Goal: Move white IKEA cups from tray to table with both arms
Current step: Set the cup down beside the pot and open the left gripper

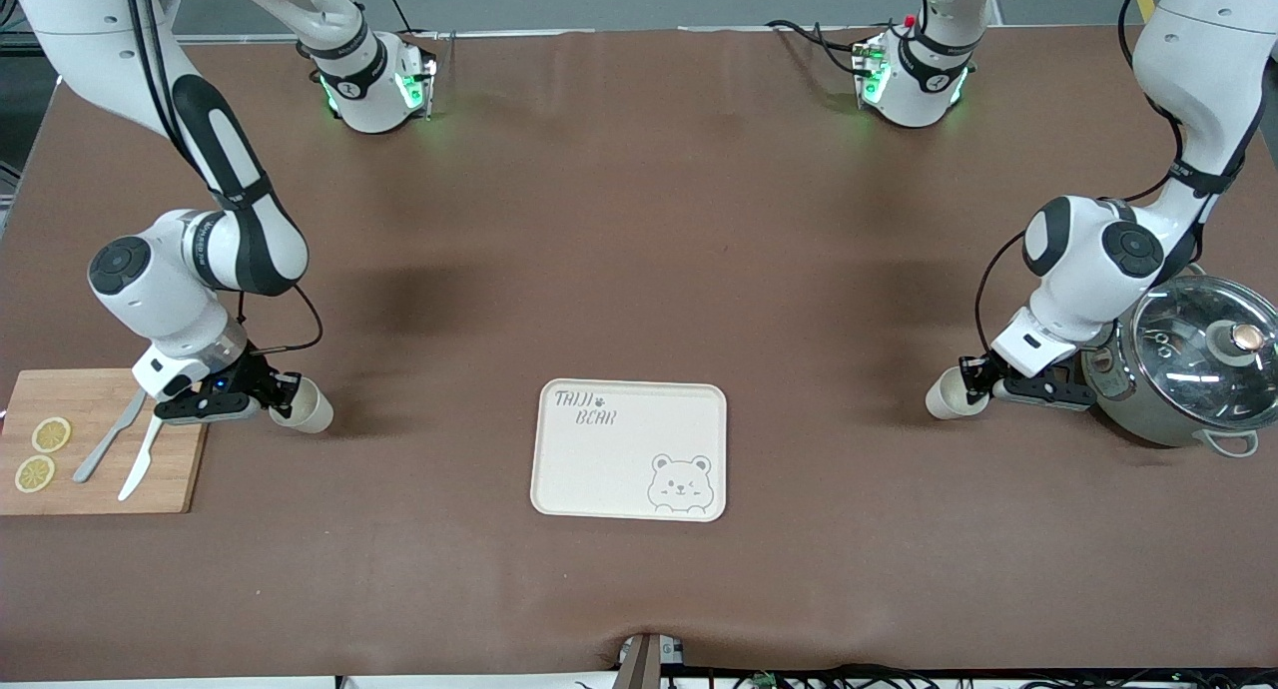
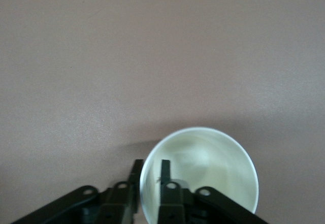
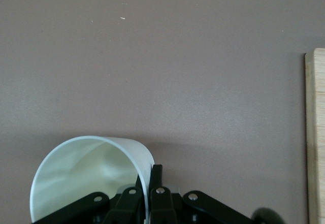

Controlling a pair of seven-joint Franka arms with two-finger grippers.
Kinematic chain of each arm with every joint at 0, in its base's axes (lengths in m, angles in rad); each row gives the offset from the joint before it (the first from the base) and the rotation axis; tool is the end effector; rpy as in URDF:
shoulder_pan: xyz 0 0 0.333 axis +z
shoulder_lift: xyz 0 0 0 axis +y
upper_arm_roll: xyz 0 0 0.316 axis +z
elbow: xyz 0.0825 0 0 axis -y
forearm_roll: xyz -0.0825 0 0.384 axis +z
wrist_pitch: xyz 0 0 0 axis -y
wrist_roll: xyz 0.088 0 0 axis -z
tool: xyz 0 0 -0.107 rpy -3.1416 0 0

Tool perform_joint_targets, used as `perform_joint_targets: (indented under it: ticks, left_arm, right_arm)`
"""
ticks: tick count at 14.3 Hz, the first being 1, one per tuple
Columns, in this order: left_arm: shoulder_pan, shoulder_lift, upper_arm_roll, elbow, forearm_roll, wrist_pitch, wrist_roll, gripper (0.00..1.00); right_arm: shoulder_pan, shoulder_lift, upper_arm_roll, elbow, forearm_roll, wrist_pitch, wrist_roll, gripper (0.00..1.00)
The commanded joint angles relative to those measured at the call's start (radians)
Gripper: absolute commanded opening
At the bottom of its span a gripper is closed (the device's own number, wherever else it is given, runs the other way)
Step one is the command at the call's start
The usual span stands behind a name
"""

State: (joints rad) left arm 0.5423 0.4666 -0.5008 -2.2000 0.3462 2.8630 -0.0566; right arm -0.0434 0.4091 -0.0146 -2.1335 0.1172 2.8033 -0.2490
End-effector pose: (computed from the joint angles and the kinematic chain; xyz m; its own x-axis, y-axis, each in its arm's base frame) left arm 0.5775 0.0066 0.2209 0.9509 -0.1348 0.2787 -0.1553 -0.9865 0.0528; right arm 0.5971 -0.0401 0.2386 0.9614 0.0849 0.2618 0.0868 -0.9962 0.0045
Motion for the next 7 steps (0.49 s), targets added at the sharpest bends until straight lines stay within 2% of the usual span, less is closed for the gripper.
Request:
perform_joint_targets:
  ticks: [1,3,7]
  left_arm:
    - [-0.010,0.013,0.013,0.019,0.033,0.013,-0.026,0.80]
    - [-0.012,0.017,0.013,0.022,0.033,0.013,-0.028,1.00]
    - [-0.013,0.018,0.019,0.028,0.033,0.013,-0.026,1.00]
  right_arm:
    - [-0.007,0.004,0.022,-0.014,0.041,0.034,-0.030,0.00]
    - [-0.006,0.019,0.022,-0.014,0.041,0.064,-0.030,0.00]
    - [-0.004,0.034,0.024,-0.013,0.042,0.082,-0.030,0.00]
